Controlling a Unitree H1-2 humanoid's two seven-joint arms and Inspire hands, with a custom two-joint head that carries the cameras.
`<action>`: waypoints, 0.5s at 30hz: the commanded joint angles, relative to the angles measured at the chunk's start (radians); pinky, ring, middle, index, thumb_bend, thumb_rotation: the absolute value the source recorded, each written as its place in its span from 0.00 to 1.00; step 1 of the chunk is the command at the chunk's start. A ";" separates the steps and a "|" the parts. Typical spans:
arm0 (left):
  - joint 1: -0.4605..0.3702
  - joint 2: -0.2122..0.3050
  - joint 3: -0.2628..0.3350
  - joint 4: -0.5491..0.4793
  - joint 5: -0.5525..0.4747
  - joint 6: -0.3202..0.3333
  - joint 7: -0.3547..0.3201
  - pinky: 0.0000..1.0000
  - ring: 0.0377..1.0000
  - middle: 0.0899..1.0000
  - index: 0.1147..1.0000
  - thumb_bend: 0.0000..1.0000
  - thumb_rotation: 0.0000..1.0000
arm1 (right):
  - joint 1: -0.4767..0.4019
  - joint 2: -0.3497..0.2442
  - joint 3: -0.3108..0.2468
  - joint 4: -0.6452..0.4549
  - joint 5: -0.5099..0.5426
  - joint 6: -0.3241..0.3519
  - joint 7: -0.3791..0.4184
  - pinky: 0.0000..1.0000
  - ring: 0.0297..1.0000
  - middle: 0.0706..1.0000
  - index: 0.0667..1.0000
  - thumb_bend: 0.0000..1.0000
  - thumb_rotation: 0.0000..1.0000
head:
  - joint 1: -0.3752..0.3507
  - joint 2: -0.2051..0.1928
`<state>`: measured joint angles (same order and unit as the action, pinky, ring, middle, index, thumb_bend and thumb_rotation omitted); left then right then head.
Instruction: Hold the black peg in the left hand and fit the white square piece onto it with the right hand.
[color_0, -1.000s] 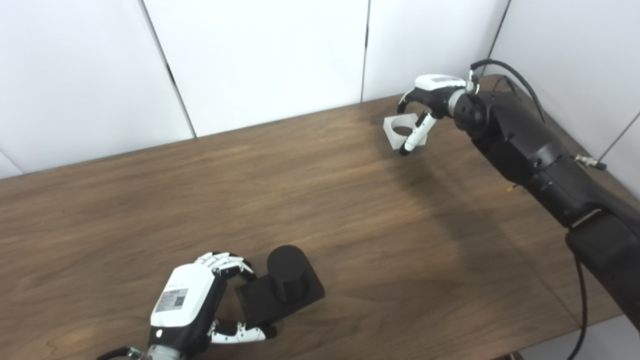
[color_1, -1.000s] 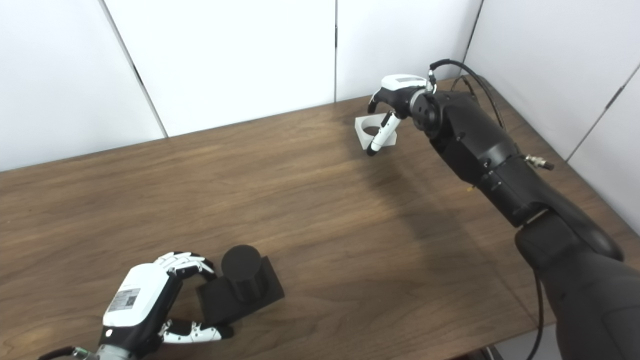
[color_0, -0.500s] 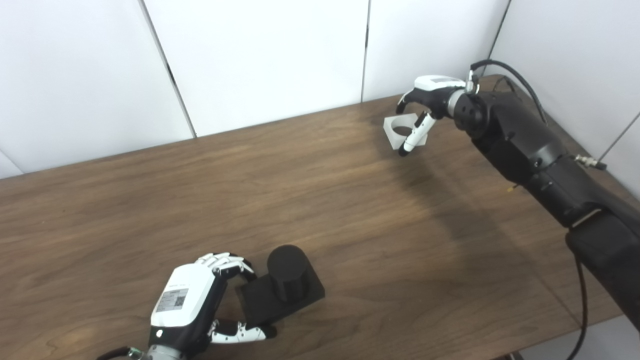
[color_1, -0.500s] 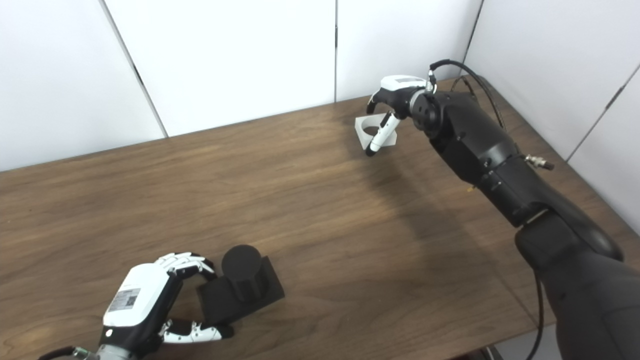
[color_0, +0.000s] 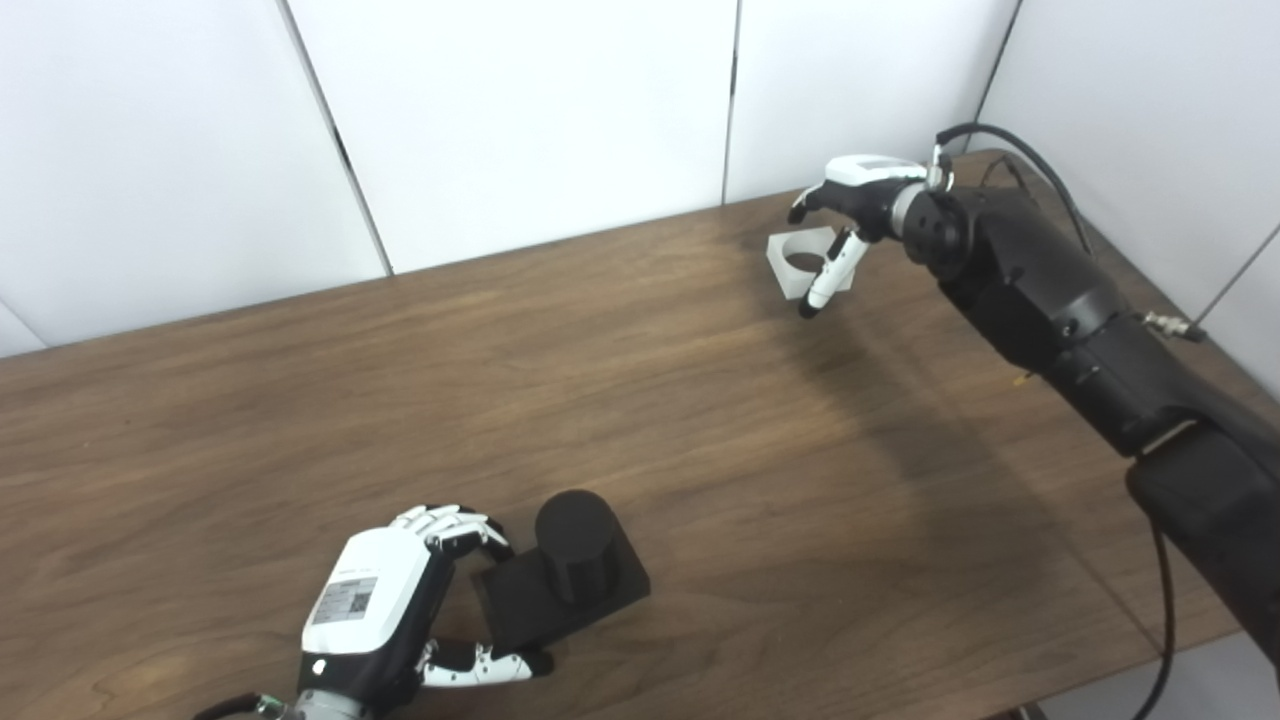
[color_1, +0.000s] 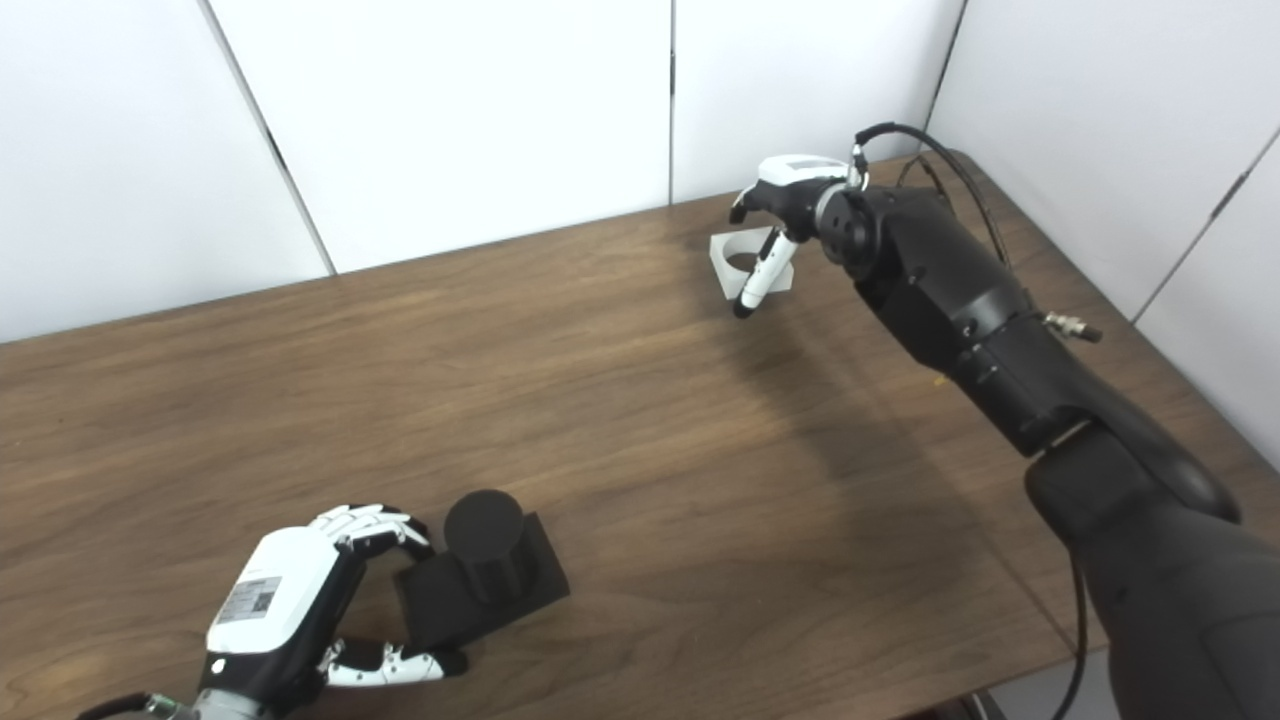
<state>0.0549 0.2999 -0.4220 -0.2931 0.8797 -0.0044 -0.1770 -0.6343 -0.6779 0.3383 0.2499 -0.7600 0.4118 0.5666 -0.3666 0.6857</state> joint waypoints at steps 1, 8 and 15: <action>0.001 0.003 -0.012 0.000 0.031 0.006 -0.037 0.88 0.82 0.73 0.42 0.51 0.04 | -0.060 -0.025 -0.009 -0.007 -0.019 0.001 -0.016 0.94 1.00 0.92 0.84 1.00 0.32 | -0.001 0.001; 0.000 0.000 -0.013 0.000 0.039 0.008 -0.037 0.88 0.82 0.72 0.42 0.51 0.04 | -0.055 -0.028 0.005 0.013 -0.034 -0.007 -0.017 0.92 0.99 0.92 0.84 1.00 0.34 | 0.001 -0.001; 0.001 -0.002 -0.012 0.000 0.037 0.004 -0.030 0.87 0.81 0.72 0.42 0.51 0.04 | -0.056 -0.028 0.020 0.039 -0.040 -0.007 -0.016 0.93 0.99 0.92 0.83 1.00 0.34 | 0.003 -0.001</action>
<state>0.0545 0.2939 -0.4220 -0.2932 0.8882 0.0008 -0.1791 -0.6354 -0.6775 0.3675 0.2989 -0.7786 0.4087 0.5666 -0.3636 0.6842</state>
